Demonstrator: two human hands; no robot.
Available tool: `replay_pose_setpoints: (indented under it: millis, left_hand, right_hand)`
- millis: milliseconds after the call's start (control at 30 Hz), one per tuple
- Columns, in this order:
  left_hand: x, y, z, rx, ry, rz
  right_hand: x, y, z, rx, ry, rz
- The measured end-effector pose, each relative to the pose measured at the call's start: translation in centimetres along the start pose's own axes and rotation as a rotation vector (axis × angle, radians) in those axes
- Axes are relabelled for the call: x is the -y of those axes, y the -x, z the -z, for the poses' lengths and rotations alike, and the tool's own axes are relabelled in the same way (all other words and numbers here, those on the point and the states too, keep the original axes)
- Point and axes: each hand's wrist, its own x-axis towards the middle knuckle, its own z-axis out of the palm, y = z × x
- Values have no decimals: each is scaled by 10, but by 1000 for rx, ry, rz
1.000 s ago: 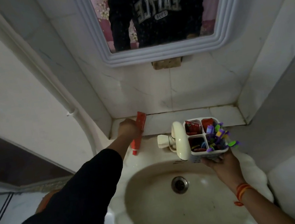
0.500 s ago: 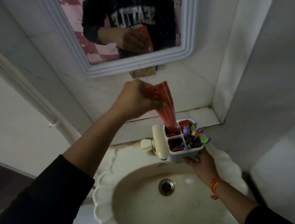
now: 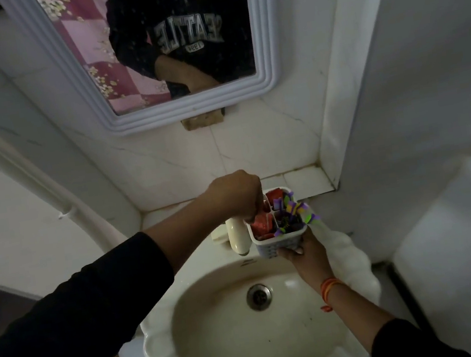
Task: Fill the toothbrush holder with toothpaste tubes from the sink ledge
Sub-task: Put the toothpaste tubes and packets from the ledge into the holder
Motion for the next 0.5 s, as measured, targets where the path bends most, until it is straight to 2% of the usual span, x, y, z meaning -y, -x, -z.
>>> replay_pose_setpoints:
  millis: [200,367,433,500]
  left_hand:
    - [-13,0,0,-57,-118,-46]
    - [-18,-8,0,-61,-147,-14]
    - [-16,-10,0,-9,-122,-17]
    - [-3,-15,7,119,-6,-19]
  right_hand:
    - [-3,-2,-2,-15,-23,7]
    - [-4,-3,-2,-10,-29,13]
    - [-5,-3,-2,-4,-33,12]
    - [-5,-2,-2,-5,-34,10]
